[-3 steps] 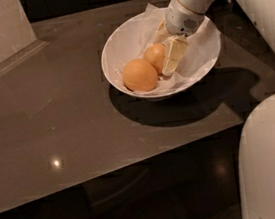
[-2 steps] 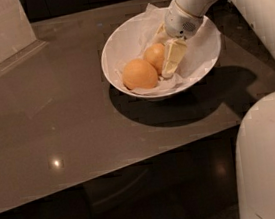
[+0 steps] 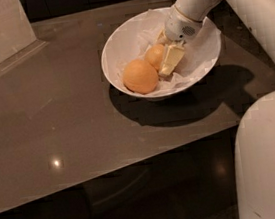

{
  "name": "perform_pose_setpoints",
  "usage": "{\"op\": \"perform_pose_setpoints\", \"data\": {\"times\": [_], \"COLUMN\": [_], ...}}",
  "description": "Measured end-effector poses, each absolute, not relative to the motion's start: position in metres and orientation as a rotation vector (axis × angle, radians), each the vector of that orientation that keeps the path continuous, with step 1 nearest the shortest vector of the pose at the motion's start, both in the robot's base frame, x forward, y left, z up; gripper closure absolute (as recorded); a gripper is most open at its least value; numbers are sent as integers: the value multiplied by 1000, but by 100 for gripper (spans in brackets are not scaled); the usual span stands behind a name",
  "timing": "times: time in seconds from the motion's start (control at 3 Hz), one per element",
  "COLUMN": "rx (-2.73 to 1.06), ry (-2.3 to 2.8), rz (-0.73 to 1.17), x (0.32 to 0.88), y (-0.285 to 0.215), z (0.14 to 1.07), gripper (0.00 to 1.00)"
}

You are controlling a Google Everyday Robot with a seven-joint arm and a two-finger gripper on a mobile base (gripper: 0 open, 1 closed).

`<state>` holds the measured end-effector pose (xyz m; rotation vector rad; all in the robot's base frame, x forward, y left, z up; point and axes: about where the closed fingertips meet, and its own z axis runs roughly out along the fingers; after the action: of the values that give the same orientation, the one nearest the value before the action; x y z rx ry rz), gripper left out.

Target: Pick orange from white bowl

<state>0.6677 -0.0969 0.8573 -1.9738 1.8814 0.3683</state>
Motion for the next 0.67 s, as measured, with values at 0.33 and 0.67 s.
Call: {"op": "perform_pose_setpoints", "data": {"times": [0.33,0.67], "rx": [-1871,-1752], "ry": [1877,1821], "rz": [382,369], "x": [657,628], "y": [-110,-125], "z": [880,925], "gripper": [100,100]}}
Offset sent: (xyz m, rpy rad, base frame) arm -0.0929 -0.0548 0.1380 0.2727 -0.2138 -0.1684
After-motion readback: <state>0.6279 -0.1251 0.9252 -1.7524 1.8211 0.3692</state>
